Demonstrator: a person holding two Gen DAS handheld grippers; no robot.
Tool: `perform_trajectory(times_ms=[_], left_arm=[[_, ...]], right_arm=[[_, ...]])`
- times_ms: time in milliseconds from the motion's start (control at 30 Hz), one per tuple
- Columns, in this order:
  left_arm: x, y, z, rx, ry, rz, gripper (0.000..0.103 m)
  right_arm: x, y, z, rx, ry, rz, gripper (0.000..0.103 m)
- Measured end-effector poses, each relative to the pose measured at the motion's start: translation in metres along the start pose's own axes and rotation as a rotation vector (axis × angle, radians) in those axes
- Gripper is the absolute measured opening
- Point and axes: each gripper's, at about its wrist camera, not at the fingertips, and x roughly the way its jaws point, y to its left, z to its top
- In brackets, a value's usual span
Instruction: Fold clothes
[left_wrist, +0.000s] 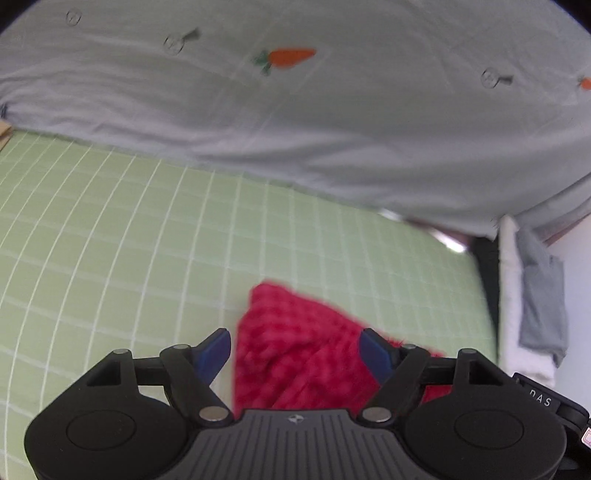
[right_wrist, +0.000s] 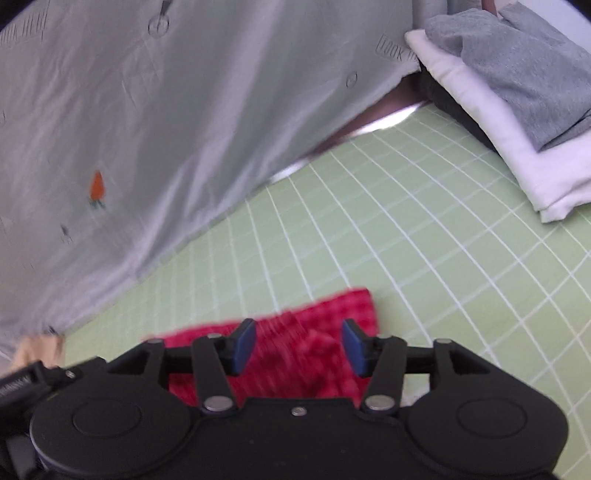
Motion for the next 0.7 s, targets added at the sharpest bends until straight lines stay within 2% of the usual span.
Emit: perform_trajectory(times_ms=[167,267,300,333,367,400,433,467,500,600,700], left_arm=[[0.012,0.008,-0.038,0.048,0.126,0.031,0.077],[0.016,0.011,-0.058,0.063,0.168,0.043,0.076],[0.018,0.012,-0.062,0.063,0.178,0.046,0.075],[0.02,0.013,-0.066,0.064,0.185,0.052,0.066],[0.021,0.014,-0.069,0.069,0.19,0.058,0.048],[0.022,0.015,-0.071,0.071,0.193,0.06,0.039],[0.021,0.015,-0.072,0.07,0.192,0.057,0.018],[0.018,0.016,-0.073,0.063,0.185,0.054,0.011],[0.013,0.017,-0.073,0.052,0.169,0.05,0.01],[-0.01,0.019,-0.076,0.042,0.137,0.012,0.007],[-0.016,0.028,-0.092,0.013,0.168,0.022,0.008]], right_arm=[[0.009,-0.008,-0.031,-0.045,0.08,-0.062,0.062],[0.012,-0.011,-0.046,-0.06,0.124,-0.076,0.069],[0.013,-0.011,-0.051,-0.066,0.138,-0.078,0.069],[0.013,-0.012,-0.056,-0.073,0.152,-0.08,0.069],[0.013,-0.012,-0.06,-0.087,0.163,-0.077,0.065],[0.013,-0.011,-0.063,-0.102,0.174,-0.074,0.047],[0.01,-0.011,-0.066,-0.128,0.174,-0.067,0.035],[0.006,-0.01,-0.067,-0.158,0.165,-0.051,0.012],[0.0,-0.01,-0.068,-0.182,0.145,-0.03,0.004],[-0.028,-0.017,-0.067,-0.179,0.087,0.009,0.003],[-0.039,-0.033,-0.075,-0.132,0.101,-0.026,0.003]])
